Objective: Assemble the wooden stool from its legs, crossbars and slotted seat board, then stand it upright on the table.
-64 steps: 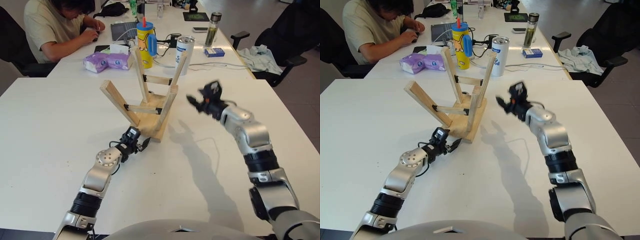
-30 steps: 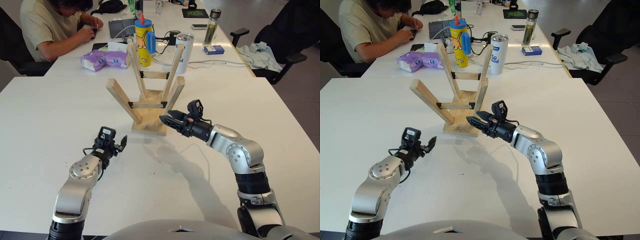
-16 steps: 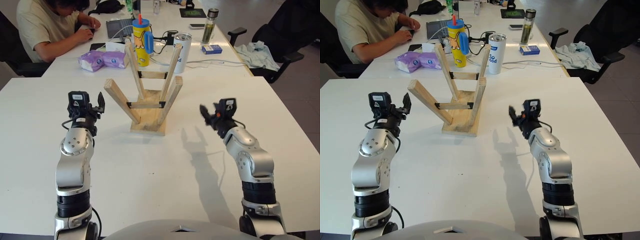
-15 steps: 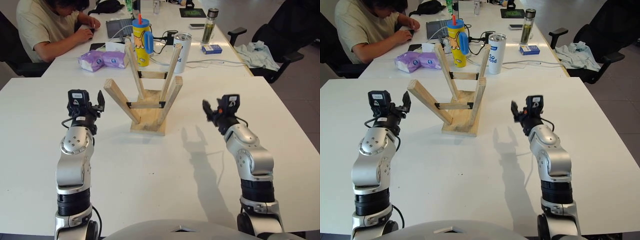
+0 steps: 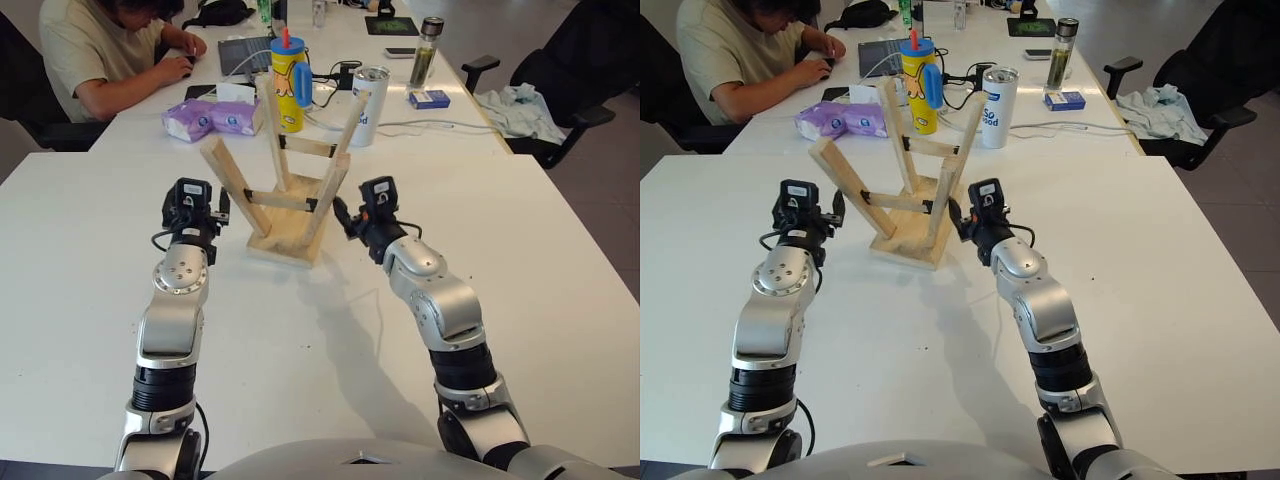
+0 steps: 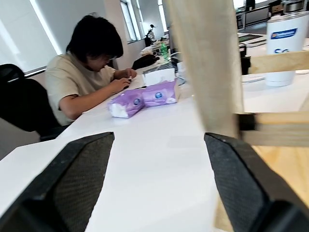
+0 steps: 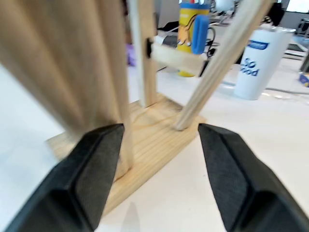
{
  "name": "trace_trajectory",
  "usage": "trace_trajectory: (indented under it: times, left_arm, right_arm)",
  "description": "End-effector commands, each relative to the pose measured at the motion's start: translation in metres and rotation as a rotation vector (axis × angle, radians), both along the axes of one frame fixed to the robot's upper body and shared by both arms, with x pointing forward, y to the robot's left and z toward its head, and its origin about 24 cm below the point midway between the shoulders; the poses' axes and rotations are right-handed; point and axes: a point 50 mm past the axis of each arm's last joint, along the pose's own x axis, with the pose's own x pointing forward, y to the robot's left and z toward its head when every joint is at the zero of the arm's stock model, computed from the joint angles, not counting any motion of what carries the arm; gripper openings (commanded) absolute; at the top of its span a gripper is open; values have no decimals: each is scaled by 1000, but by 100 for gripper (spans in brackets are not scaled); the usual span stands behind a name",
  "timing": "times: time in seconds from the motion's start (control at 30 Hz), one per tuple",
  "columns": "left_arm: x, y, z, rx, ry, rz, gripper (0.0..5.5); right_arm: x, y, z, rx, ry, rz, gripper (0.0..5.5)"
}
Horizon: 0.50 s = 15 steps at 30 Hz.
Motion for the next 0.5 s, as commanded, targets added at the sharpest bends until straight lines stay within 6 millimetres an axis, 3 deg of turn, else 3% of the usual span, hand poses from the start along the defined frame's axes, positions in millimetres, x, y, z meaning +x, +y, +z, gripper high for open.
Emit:
trace_trajectory:
  times: [0.03,0.13,0.2,0.37,0.5]
  left_arm:
    - [-12,32,-22,44,105,59,351]
    - [-18,49,-37,96,181,54,351]
    - [-18,56,-41,114,205,49,351]
    - [-5,51,-48,133,239,-15,351]
    - [5,50,-58,144,280,-33,351]
  right_arm:
    - [15,-37,-8,-72,17,-71,287]
    - [36,-46,4,-103,-92,-98,287]
    - [49,-41,16,-93,-185,-52,287]
    - [77,-12,42,-45,-334,140,287]
    - [92,11,47,-60,-380,274,287]
